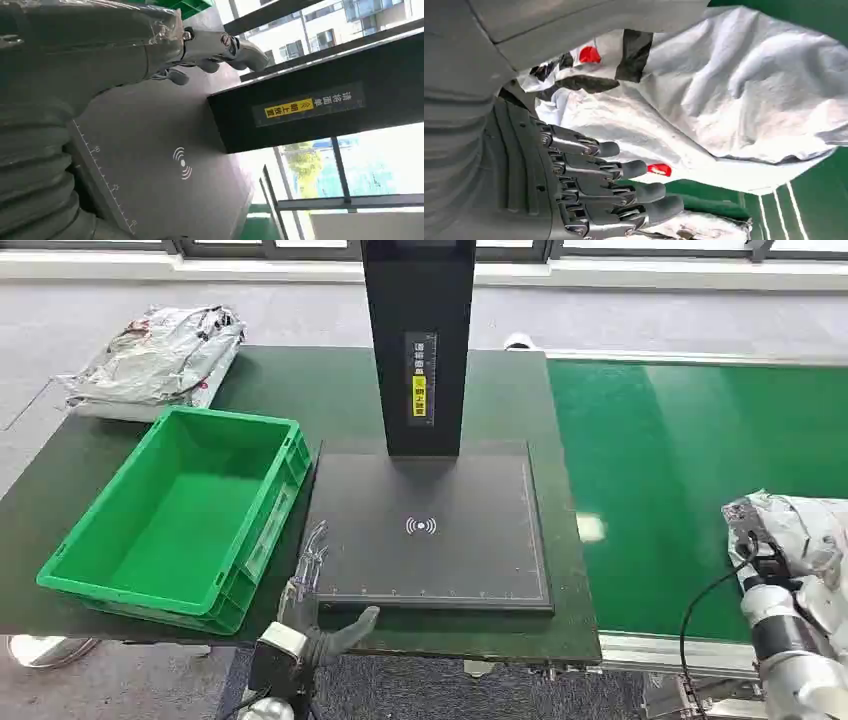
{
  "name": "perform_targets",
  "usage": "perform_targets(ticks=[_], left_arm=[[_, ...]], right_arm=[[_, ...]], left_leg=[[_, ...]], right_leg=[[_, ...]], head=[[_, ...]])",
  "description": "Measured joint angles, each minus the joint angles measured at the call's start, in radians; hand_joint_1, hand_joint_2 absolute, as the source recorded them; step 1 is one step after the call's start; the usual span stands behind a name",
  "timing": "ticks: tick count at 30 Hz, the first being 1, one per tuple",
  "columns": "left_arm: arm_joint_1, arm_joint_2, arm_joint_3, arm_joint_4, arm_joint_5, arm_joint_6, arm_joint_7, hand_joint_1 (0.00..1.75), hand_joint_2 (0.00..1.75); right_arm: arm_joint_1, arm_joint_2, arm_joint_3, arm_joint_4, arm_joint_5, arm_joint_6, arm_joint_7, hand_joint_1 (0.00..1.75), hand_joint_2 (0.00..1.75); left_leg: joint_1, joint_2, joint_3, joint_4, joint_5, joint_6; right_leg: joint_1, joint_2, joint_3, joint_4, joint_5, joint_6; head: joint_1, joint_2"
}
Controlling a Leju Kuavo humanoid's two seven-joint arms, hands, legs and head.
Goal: Moved the parcel from conveyor to table for the left to box.
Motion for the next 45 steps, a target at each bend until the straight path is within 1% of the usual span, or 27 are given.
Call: perform_targets(ticks=[6, 9, 12, 14, 19, 25, 29, 34, 39, 44, 45], left_arm=[[0.0, 0.003, -0.001, 0.0, 0.002, 0.0, 0.0, 0.0, 1.75], [0.0, 0.005, -0.001, 0.0, 0.004, 0.002, 0.0, 0.0, 1.75], [0.001, 0.01, -0.001, -0.001, 0.005, 0.003, 0.0, 0.0, 1.75], [0.001, 0.012, -0.001, -0.001, 0.005, 0.004, 0.0, 0.0, 1.75], [0.001, 0.016, -0.001, -0.003, 0.006, 0.001, 0.002, 0.0, 1.75], [0.001, 0.017, -0.001, -0.003, 0.006, -0.008, 0.002, 0.0, 1.75], [-0.002, 0.016, -0.001, -0.003, 0.002, -0.013, 0.009, 0.0, 1.75], [-0.017, 0.013, -0.001, 0.001, -0.005, -0.026, 0.014, 0.0, 1.75], [-0.025, 0.011, -0.001, 0.007, -0.005, -0.032, 0.014, 0.0, 1.75], [-0.032, 0.01, -0.001, 0.011, -0.005, -0.043, 0.01, 0.0, 1.75], [-0.033, 0.01, -0.001, 0.012, -0.005, -0.043, 0.01, 0.0, 1.75]], right_arm=[[-0.011, -0.009, 0.0, 0.031, 0.006, 0.0, 0.004, 0.0, 1.75], [-0.018, -0.014, 0.0, 0.042, 0.057, 0.021, 0.058, 0.0, 1.75], [-0.031, -0.019, 0.013, 0.053, 0.13, 0.076, 0.13, 0.0, 1.75], [-0.044, -0.022, 0.024, 0.061, 0.175, 0.133, 0.185, 0.0, 1.75], [-0.046, -0.024, 0.055, 0.077, 0.243, 0.226, 0.264, 0.0, 1.75], [-0.046, -0.03, 0.122, 0.091, 0.355, 0.411, 0.361, 0.0, 1.75], [-0.049, -0.03, 0.161, 0.092, 0.376, 0.462, 0.373, 0.0, 1.75], [-0.049, -0.03, 0.182, 0.094, 0.395, 0.51, 0.362, 0.0, 1.75], [-0.047, -0.029, 0.188, 0.098, 0.406, 0.572, 0.311, 0.0, 1.75], [-0.021, -0.022, 0.188, 0.1, 0.404, 0.643, 0.243, 0.0, 1.75], [-0.017, -0.021, 0.188, 0.101, 0.401, 0.65, 0.231, 0.07, 1.75]], left_leg=[[0.0, 0.0, 0.0, 0.0, 0.0, 0.0], [0.0, 0.0, 0.0, 0.0, 0.0, 0.0], [0.0, 0.0, 0.0, 0.0, 0.0, 0.0], [0.0, 0.0, 0.0, 0.0, 0.0, 0.0], [0.0, 0.0, 0.0, 0.0, 0.001, 0.001], [0.0, 0.0, 0.0, 0.0, 0.0, 0.001], [0.0, 0.0, 0.0, 0.0, 0.001, 0.001], [0.0, 0.0, 0.0, 0.0, 0.001, 0.001], [0.0, 0.0, 0.0, 0.0, 0.001, 0.001], [0.0, 0.0, 0.0, 0.0, 0.001, 0.001], [0.0, 0.0, 0.0, 0.0, 0.001, 0.001]], right_leg=[[0.0, 0.0, 0.0, 0.0, 0.0, 0.0], [0.0, 0.0, 0.0, 0.0, 0.0, 0.0], [0.0, 0.0, 0.0, 0.0, 0.0, 0.0], [0.0, 0.0, 0.0, 0.0, 0.0, 0.0], [0.0, 0.0, 0.0, 0.0, 0.0, 0.0], [0.0, 0.0, 0.0, 0.0, 0.0, 0.0], [0.0, 0.0, 0.0, 0.0, 0.0, 0.0], [0.0, 0.0, 0.0, 0.0, 0.0, 0.0], [0.0, 0.0, 0.0, 0.0, 0.0, 0.0], [0.0, 0.0, 0.0, 0.0, 0.0, 0.0], [0.0, 0.0, 0.0, 0.0, 0.0, 0.0]], head=[[0.0, 0.0], [0.0, 0.0], [0.0, 0.0], [0.0, 0.0], [0.0, 0.0], [0.0, 0.0], [0.0, 0.0], [0.0, 0.0], [0.0, 0.0], [0.0, 0.0], [0.0, 0.0]])
